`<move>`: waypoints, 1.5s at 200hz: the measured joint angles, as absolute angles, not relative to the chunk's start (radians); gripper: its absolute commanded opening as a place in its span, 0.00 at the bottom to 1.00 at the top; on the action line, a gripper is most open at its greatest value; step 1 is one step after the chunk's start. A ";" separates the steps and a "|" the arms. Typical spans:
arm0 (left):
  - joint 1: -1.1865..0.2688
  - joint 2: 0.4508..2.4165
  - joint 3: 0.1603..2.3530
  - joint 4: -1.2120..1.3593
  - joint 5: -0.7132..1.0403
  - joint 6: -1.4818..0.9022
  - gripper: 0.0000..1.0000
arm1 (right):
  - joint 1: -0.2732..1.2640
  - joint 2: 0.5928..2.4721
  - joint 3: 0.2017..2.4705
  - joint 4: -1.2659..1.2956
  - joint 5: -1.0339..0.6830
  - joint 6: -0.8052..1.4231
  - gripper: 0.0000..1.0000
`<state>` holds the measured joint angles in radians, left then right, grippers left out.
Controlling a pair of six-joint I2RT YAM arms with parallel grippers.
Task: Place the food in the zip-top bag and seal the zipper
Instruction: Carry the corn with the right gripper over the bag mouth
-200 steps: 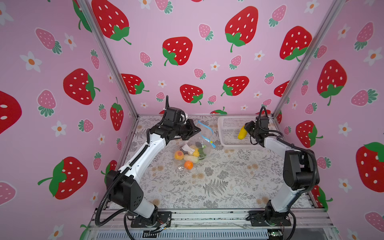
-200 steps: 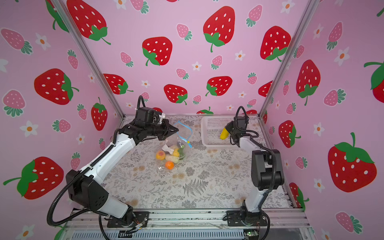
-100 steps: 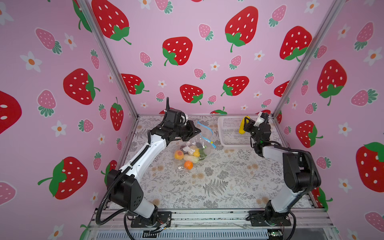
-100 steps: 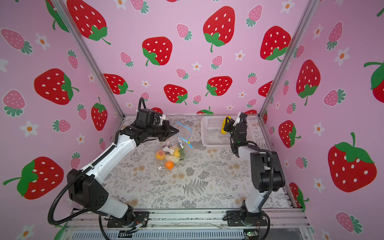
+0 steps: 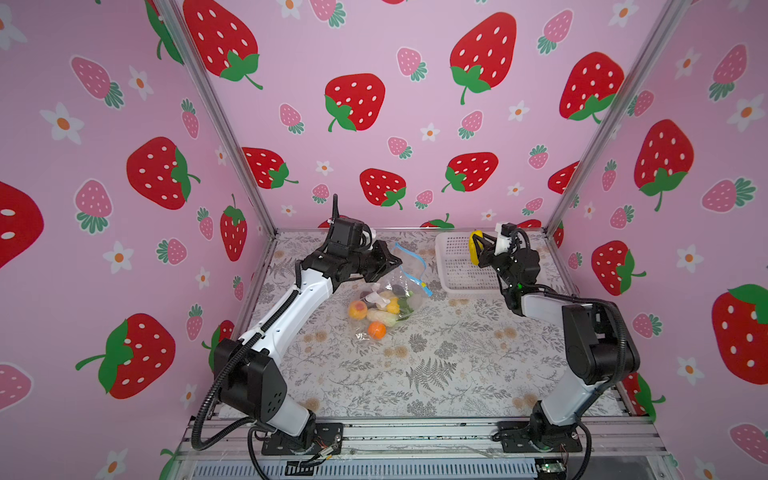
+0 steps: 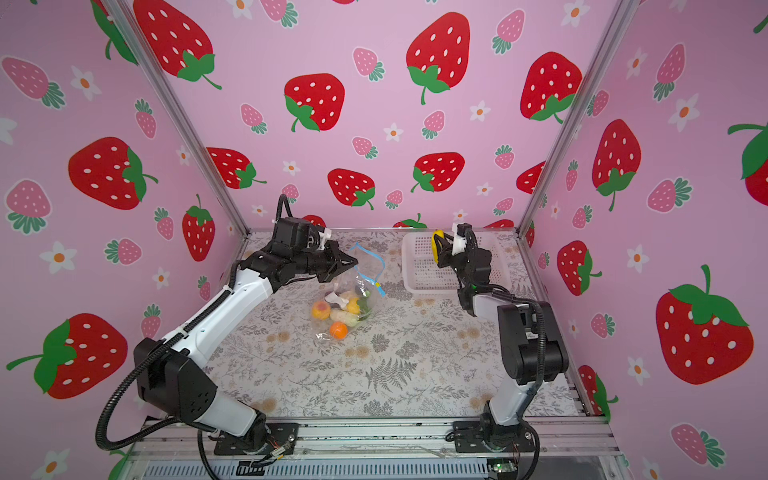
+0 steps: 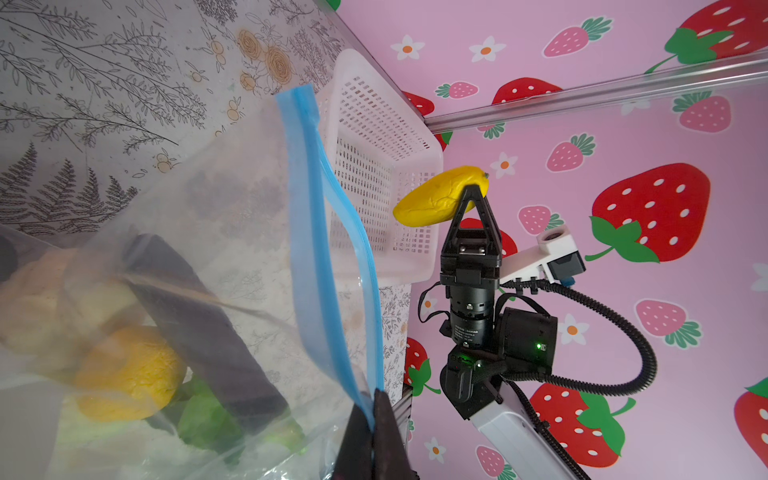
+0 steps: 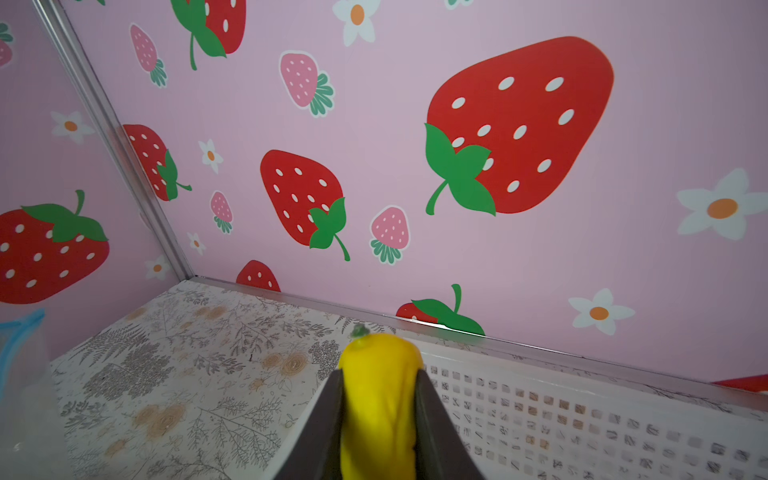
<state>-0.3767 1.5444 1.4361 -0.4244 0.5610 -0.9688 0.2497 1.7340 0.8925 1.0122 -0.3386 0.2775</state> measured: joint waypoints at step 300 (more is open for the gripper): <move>-0.377 1.510 1.439 -0.459 0.550 -0.968 0.00 | 0.647 1.697 1.070 1.053 -0.388 0.755 0.16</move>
